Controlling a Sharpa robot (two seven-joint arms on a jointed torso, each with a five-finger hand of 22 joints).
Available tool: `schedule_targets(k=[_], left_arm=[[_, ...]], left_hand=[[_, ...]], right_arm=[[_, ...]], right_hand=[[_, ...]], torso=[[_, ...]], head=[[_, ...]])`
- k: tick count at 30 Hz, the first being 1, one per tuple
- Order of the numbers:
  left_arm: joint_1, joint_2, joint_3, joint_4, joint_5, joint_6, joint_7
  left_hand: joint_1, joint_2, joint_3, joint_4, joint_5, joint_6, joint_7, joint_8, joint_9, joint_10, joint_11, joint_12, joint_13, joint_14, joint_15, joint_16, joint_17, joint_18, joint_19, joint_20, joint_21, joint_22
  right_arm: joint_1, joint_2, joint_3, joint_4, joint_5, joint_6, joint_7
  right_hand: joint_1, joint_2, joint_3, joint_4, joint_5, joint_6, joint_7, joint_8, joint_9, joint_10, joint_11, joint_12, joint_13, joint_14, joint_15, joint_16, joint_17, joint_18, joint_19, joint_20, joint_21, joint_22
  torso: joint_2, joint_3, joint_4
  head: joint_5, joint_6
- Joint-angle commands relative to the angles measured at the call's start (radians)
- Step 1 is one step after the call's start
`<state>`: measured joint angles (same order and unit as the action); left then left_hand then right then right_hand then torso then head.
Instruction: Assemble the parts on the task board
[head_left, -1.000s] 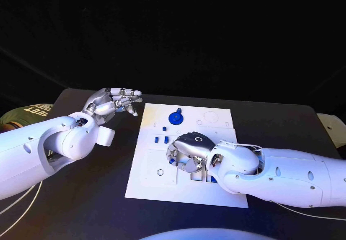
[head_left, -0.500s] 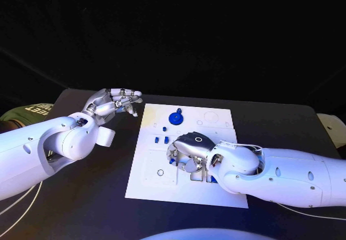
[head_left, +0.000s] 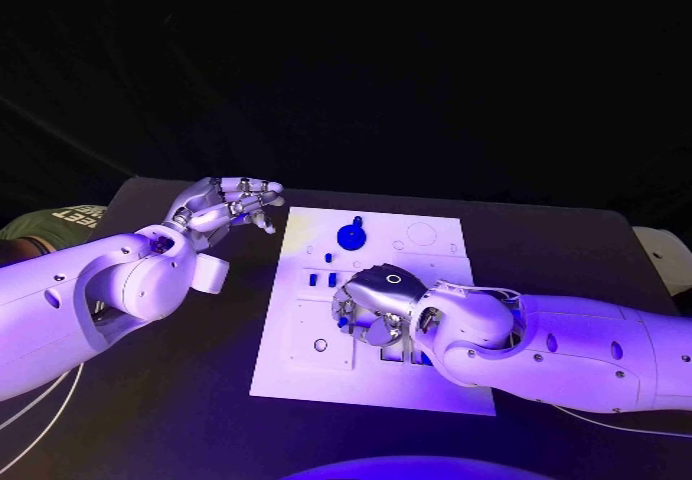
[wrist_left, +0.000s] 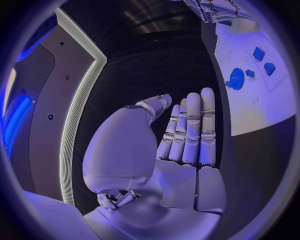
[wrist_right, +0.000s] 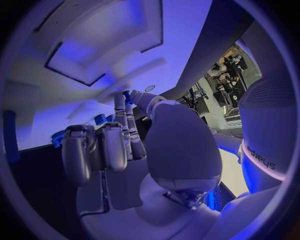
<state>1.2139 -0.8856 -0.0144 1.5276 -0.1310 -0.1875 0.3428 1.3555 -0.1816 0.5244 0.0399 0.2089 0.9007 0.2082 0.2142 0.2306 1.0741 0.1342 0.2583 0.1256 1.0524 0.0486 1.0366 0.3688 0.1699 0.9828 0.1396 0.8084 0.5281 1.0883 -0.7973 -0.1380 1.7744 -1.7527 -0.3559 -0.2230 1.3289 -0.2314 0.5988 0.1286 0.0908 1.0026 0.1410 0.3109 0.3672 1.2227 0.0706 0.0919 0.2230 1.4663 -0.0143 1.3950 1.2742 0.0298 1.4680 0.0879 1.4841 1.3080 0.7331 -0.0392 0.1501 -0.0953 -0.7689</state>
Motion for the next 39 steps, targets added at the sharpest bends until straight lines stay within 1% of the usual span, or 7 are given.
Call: schedule_targets(k=[1,11,15,26,30,34,39], left_arm=[[0.000,0.001,0.001,0.003,0.003,0.017,0.004],[0.000,0.001,0.001,0.003,0.003,0.018,0.002],[0.000,0.001,0.001,0.003,0.003,0.019,0.001],[0.000,0.001,0.000,0.001,0.003,0.020,0.000],[0.000,0.001,0.000,0.001,0.003,0.025,0.003],[0.000,0.002,-0.001,0.001,0.003,0.029,0.006],[0.000,0.002,-0.002,0.000,0.003,0.032,0.008]], left_hand=[[0.004,0.004,-0.002,-0.003,0.003,-0.004,0.003,-0.006,-0.001,-0.009,0.001,-0.004,-0.001,-0.002,0.006,-0.004,-0.001,0.013,0.006,0.002,-0.006,-0.002],[0.003,0.005,-0.003,-0.002,0.003,-0.004,0.004,-0.006,-0.001,-0.010,0.001,-0.004,-0.001,-0.002,0.006,-0.004,-0.002,0.013,0.006,0.003,-0.007,-0.002],[0.003,0.005,-0.003,-0.002,0.003,-0.004,0.004,-0.006,-0.001,-0.010,0.001,-0.004,-0.001,-0.002,0.006,-0.004,-0.002,0.013,0.006,0.003,-0.007,-0.002],[0.003,0.006,-0.003,-0.002,0.002,-0.004,0.004,-0.006,-0.001,-0.010,0.001,-0.003,-0.001,-0.002,0.006,-0.005,-0.002,0.013,0.006,0.003,-0.007,-0.002],[0.001,0.007,-0.005,0.000,0.002,-0.004,0.004,-0.006,-0.001,-0.011,0.001,-0.003,-0.001,-0.002,0.007,-0.005,-0.002,0.013,0.006,0.003,-0.007,-0.002],[0.000,0.006,-0.005,0.000,0.002,-0.004,0.004,-0.006,-0.001,-0.011,0.001,-0.003,-0.001,-0.002,0.007,-0.005,-0.002,0.013,0.006,0.003,-0.007,-0.002],[0.000,0.006,-0.005,0.000,0.002,-0.004,0.004,-0.006,-0.001,-0.011,0.001,-0.003,-0.001,-0.002,0.007,-0.005,-0.002,0.013,0.006,0.003,-0.007,-0.002]], right_arm=[[-0.003,-0.001,-0.003,-0.003,-0.013,0.040,-0.018],[-0.003,-0.011,-0.004,0.006,-0.021,-0.005,-0.022],[-0.003,-0.023,-0.003,0.020,-0.021,-0.046,-0.015],[0.006,-0.103,0.005,0.085,-0.017,-0.098,-0.023],[0.034,-0.156,0.011,0.103,0.039,-0.091,-0.024],[0.080,-0.213,0.014,0.097,0.114,-0.032,-0.022],[0.117,-0.264,0.015,0.084,0.111,0.053,-0.014]], right_hand=[[-0.004,-0.009,0.000,0.007,-0.007,-0.012,0.001,-0.009,-0.003,-0.005,0.004,-0.006,0.000,0.047,0.008,0.000,-0.002,-0.011,0.072,0.004,-0.007,0.237],[-0.017,-0.031,-0.005,0.015,-0.010,-0.039,0.017,-0.042,-0.013,-0.052,0.020,-0.025,-0.006,0.043,0.021,-0.002,-0.011,-0.006,0.063,0.016,-0.033,0.230],[-0.025,-0.044,-0.031,0.022,-0.036,-0.054,0.024,-0.062,-0.018,-0.093,0.029,-0.025,-0.013,0.037,0.029,-0.014,-0.032,0.003,0.050,0.024,-0.074,0.218],[-0.015,-0.037,-0.069,0.030,-0.018,-0.048,0.024,-0.072,-0.019,-0.110,0.030,-0.011,-0.014,0.032,0.031,-0.024,-0.051,0.007,0.043,0.028,-0.096,0.212],[-0.010,-0.034,-0.072,0.030,-0.014,-0.044,0.020,-0.072,-0.019,-0.104,0.027,-0.004,-0.012,0.033,0.029,-0.020,-0.047,0.007,0.045,0.027,-0.092,0.213],[-0.010,-0.040,-0.086,0.033,-0.008,-0.052,0.018,-0.080,-0.021,-0.107,0.026,0.000,-0.013,0.035,0.027,-0.017,-0.044,0.008,0.043,0.026,-0.099,0.211],[0.004,-0.034,-0.159,0.047,0.064,-0.048,0.018,-0.089,-0.021,-0.138,0.029,0.006,-0.021,0.032,0.029,-0.020,-0.055,0.014,0.035,0.026,-0.131,0.201]], torso=[[-0.001,0.0010,-0.0002],[0.000,0.0021,-0.0005],[0.000,0.0022,-0.0004],[-0.001,0.0007,-0.0003],[-0.001,0.0005,-0.0008],[-0.002,-0.0009,-0.0006],[-0.001,-0.0006,-0.0009]], head=[[0.001,-0.001],[-0.001,0.002],[-0.001,0.004],[-0.014,0.008],[-0.018,0.011],[-0.026,0.015],[-0.032,0.020]])
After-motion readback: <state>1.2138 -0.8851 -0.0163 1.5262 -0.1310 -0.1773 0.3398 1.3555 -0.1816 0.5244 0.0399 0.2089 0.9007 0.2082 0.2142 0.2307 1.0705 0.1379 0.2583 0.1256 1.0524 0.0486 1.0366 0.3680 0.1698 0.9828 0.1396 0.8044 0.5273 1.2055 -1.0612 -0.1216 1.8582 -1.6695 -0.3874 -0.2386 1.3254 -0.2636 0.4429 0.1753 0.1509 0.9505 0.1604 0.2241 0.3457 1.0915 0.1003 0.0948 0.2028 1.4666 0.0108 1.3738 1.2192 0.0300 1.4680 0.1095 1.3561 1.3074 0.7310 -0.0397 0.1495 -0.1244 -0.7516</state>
